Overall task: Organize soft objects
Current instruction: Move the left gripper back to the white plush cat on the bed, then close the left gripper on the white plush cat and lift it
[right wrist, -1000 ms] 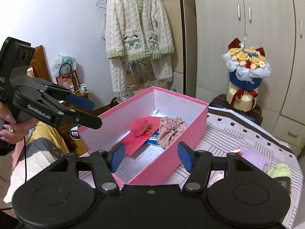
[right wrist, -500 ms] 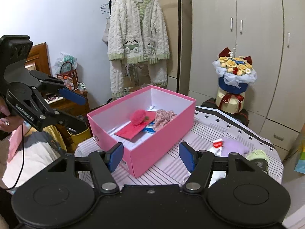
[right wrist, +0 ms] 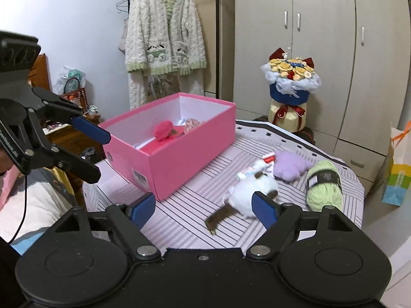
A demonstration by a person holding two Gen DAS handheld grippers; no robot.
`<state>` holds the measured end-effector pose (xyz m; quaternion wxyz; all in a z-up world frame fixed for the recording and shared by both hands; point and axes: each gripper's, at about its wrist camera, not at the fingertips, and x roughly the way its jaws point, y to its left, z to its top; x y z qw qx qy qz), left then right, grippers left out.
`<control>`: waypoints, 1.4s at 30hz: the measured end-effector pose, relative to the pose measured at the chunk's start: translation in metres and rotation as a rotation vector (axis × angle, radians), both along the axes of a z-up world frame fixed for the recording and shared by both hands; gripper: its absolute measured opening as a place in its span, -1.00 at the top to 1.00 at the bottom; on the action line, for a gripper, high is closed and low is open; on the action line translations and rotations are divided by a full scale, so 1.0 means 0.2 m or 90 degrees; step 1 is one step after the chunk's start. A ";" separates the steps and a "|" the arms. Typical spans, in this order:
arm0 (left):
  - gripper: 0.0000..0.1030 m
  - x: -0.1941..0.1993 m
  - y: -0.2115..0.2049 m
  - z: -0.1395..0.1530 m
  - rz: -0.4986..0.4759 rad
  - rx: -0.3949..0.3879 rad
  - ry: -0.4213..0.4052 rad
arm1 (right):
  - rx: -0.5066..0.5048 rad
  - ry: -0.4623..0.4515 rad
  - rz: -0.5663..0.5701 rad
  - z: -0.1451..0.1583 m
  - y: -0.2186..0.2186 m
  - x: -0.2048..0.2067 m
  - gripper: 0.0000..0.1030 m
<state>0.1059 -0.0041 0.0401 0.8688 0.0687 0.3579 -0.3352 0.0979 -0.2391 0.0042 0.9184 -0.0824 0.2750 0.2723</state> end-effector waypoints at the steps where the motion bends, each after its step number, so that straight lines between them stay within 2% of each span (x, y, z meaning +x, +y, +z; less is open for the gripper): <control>1: -0.76 0.01 -0.02 -0.01 -0.006 -0.002 0.000 | -0.002 -0.001 0.000 -0.03 -0.01 0.00 -0.67; 6: -0.81 0.06 -0.14 -0.08 -0.033 -0.016 -0.009 | 0.005 -0.011 -0.002 -0.13 -0.06 0.02 -0.68; 10: -0.82 0.10 -0.22 -0.12 -0.039 -0.020 -0.027 | 0.002 -0.051 -0.037 -0.22 -0.10 0.06 -0.75; 16: -0.82 0.21 -0.31 -0.21 -0.020 -0.032 -0.029 | -0.010 -0.063 -0.049 -0.33 -0.15 0.14 -0.75; 23: -0.80 0.34 -0.38 -0.34 0.010 -0.079 -0.005 | -0.004 -0.045 -0.035 -0.41 -0.16 0.27 -0.75; 28: -0.76 0.43 -0.43 -0.43 0.050 -0.087 -0.012 | -0.011 -0.040 -0.045 -0.46 -0.12 0.38 -0.75; 32: -0.75 0.52 -0.44 -0.49 0.082 -0.095 -0.024 | 0.004 -0.006 -0.058 -0.51 -0.10 0.51 -0.75; 38: -0.74 0.65 -0.47 -0.57 0.110 -0.107 -0.004 | 0.070 0.100 -0.068 -0.57 -0.12 0.70 -0.76; 42: -0.51 0.69 -0.47 -0.62 0.118 -0.128 0.030 | 0.117 0.133 -0.075 -0.60 -0.13 0.76 -0.76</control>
